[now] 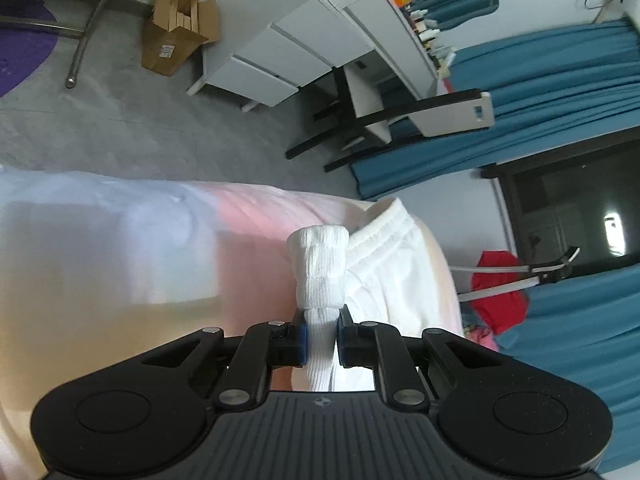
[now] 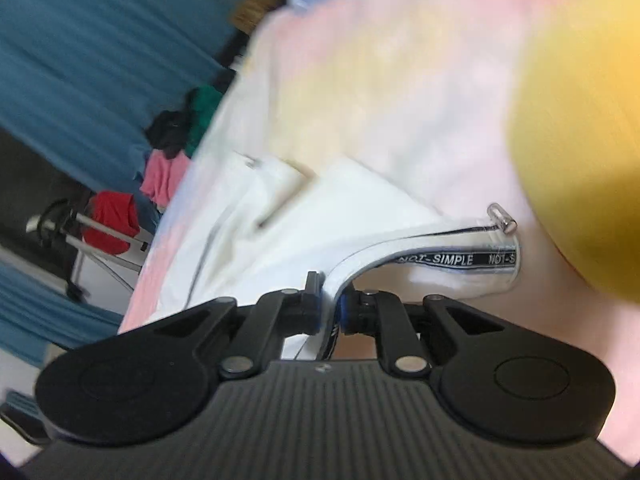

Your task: Fold clothes

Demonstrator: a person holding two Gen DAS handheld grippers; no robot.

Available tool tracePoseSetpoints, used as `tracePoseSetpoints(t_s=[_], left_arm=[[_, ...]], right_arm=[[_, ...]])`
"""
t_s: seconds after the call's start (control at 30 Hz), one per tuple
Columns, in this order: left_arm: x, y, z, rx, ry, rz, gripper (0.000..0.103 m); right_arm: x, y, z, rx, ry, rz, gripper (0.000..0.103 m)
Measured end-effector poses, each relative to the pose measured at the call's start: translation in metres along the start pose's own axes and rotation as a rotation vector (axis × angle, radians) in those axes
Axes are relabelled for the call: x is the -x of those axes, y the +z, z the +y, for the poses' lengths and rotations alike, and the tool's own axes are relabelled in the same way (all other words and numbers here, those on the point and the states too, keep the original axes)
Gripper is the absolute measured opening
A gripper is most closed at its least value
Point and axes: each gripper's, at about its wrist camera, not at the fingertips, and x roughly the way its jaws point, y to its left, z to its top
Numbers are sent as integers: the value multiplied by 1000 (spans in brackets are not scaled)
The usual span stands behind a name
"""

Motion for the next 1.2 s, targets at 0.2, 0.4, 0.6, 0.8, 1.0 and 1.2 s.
tracePoseSetpoints(t_s=[0.2,0.4,0.6,0.8,1.0,1.2], left_arm=[[-2,-5,1,1,37,2,15],[-8,-5,3,9,69,2,15],[-11,-1,7,26,62,6,14],[-8,4,2,35,-13,6,12],[2,25,3,26,-89,76,12],[14,36,21,-91,-51,176,12]], right_arm=[[-1,0,-27,-137,96,-9,73],[-18,-11,-45,-303,114,84,86],[-35,15,-30,-351,-5,-95,64],[-60,45,71,-95,-101,-89,11],[-16,75,161,106,153,-235,6],[20,44,130,368,45,-320,6]])
